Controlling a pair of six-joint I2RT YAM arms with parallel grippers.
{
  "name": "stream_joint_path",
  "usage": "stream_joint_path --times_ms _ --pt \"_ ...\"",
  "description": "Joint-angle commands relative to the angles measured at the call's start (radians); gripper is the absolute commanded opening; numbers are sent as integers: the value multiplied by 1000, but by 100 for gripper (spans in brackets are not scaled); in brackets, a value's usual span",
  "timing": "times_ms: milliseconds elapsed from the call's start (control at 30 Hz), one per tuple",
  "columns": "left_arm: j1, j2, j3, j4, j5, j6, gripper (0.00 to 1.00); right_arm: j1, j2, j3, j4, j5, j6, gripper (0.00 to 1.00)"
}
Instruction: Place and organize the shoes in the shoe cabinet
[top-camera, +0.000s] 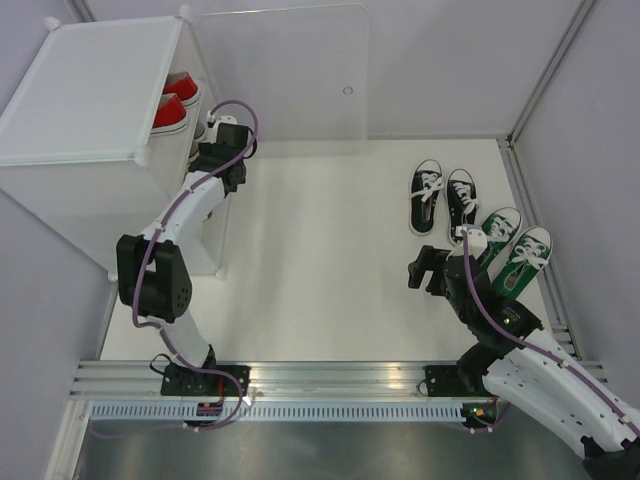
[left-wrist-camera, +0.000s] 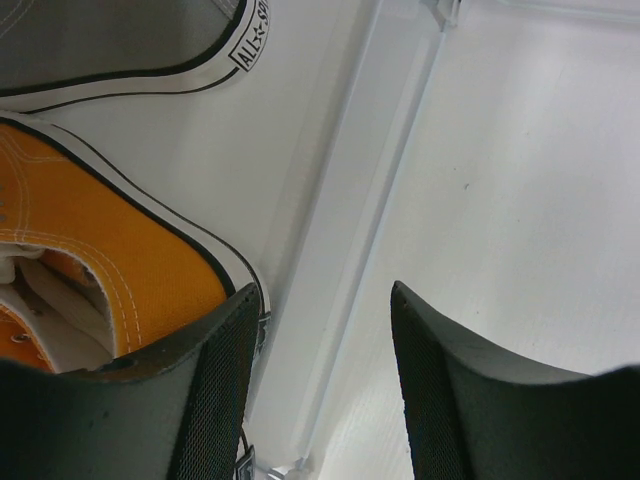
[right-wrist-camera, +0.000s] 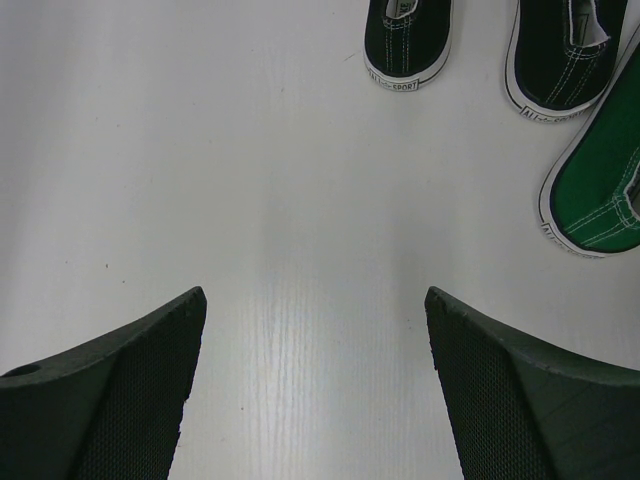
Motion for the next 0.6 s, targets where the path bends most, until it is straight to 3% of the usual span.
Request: stream_joint_path --times_ms 0,300,567 --pt "15 -65 -5 -39 4 -34 60 5 -9 -1 33 -5 -11 93" --pt "-49 -174 -14 -110 176 -74 65 4 -3 -1 37 -5 -14 93" --pt "-84 -315 -217 -158 190 -133 61 4 -12 -4 37 -7 -14 93"
